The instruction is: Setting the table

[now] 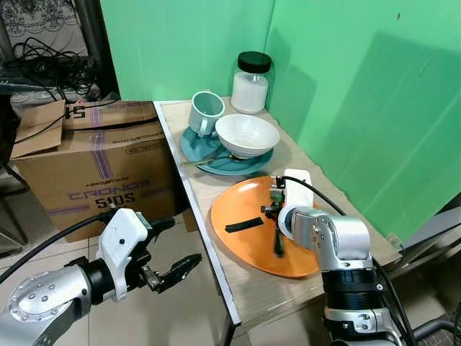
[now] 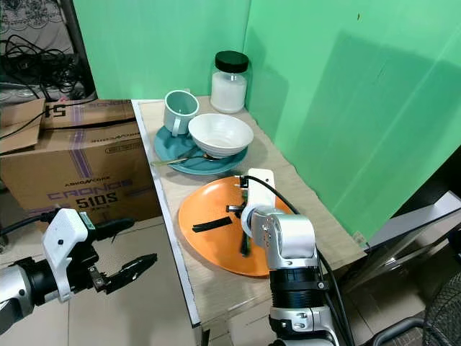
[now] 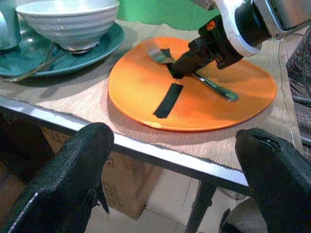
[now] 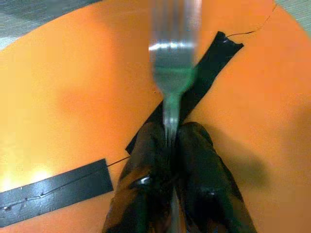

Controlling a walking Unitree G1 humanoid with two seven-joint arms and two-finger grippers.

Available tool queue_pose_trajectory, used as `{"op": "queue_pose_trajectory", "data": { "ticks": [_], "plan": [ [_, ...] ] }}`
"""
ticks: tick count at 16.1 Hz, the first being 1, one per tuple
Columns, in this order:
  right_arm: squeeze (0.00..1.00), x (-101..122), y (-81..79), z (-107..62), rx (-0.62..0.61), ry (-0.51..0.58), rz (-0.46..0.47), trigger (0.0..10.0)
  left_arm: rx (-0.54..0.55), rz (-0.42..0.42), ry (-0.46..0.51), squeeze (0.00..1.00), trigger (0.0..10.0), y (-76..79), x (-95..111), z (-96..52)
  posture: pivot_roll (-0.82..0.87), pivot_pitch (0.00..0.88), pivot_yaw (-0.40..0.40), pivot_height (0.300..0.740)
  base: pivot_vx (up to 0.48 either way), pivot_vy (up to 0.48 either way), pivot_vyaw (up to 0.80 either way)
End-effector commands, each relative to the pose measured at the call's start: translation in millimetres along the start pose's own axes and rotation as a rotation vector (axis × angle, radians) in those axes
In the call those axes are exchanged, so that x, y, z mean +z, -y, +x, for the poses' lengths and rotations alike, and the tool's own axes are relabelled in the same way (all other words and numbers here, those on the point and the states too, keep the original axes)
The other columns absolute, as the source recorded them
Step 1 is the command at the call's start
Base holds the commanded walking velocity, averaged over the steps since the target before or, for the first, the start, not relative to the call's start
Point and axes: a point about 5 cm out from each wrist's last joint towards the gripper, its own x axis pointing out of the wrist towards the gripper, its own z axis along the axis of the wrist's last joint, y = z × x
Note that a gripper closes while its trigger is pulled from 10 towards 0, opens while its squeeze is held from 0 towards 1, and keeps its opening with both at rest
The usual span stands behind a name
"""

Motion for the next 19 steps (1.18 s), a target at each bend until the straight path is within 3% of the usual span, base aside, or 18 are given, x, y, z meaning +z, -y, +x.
{"op": "queue_pose_trajectory", "data": {
  "ticks": [1, 7, 10, 13, 14, 15, 19],
  "plan": [
    [0.0, 2.8, -0.4, 1.5, 0.009, 0.003, -0.001, 0.0, -0.001, 0.011, 0.004, 0.0, 10.0, -0.9, 1.4, 2.8, 0.14, 0.0, -0.063, 0.74, 0.0, 0.0, 0.0],
    [0.0, 33.5, 4.4, -20.7, 0.053, 0.154, 0.05, 0.0, 0.005, 0.029, 0.022, 0.0, 10.0, -4.0, 4.6, 6.3, 0.14, 0.0, -0.059, 0.74, 0.0, 0.0, 0.0],
    [0.0, 63.1, 29.8, -59.8, 0.081, 0.378, 0.076, 0.0, 0.04, 0.056, 0.085, 0.0, 10.0, -9.1, 15.7, 14.7, 0.14, 0.0, -0.06, 0.74, 0.0, 0.0, 0.0],
    [0.0, 70.0, 47.5, -99.2, 0.091, 0.616, -0.033, 0.0, 0.163, 0.087, 0.156, 0.0, 10.0, -17.1, 30.1, 28.4, 0.13, 0.0, -0.058, 0.74, 0.0, 0.0, 0.0],
    [0.0, 60.4, 52.8, -114.7, 0.098, 0.692, -0.081, 4.9, 0.272, 0.103, 0.206, 0.0, 10.0, -23.1, 38.1, 36.3, 0.12, 0.0, -0.056, 0.74, 0.0, 0.0, 0.0],
    [0.0, 50.2, 55.0, -119.2, 0.085, 0.727, -0.118, 10.0, 0.344, 0.107, 0.231, 0.0, 10.0, -26.2, 41.6, 40.4, 0.12, 0.0, -0.056, 0.74, 0.0, 0.0, 0.0],
    [0.0, 22.9, 57.1, -121.7, 0.041, 0.801, -0.119, 10.0, 0.451, 0.11, 0.254, 0.0, 10.0, -22.4, 40.3, 49.0, 0.11, 0.0, -0.055, 0.74, 0.0, 0.0, 0.0]
  ]
}}
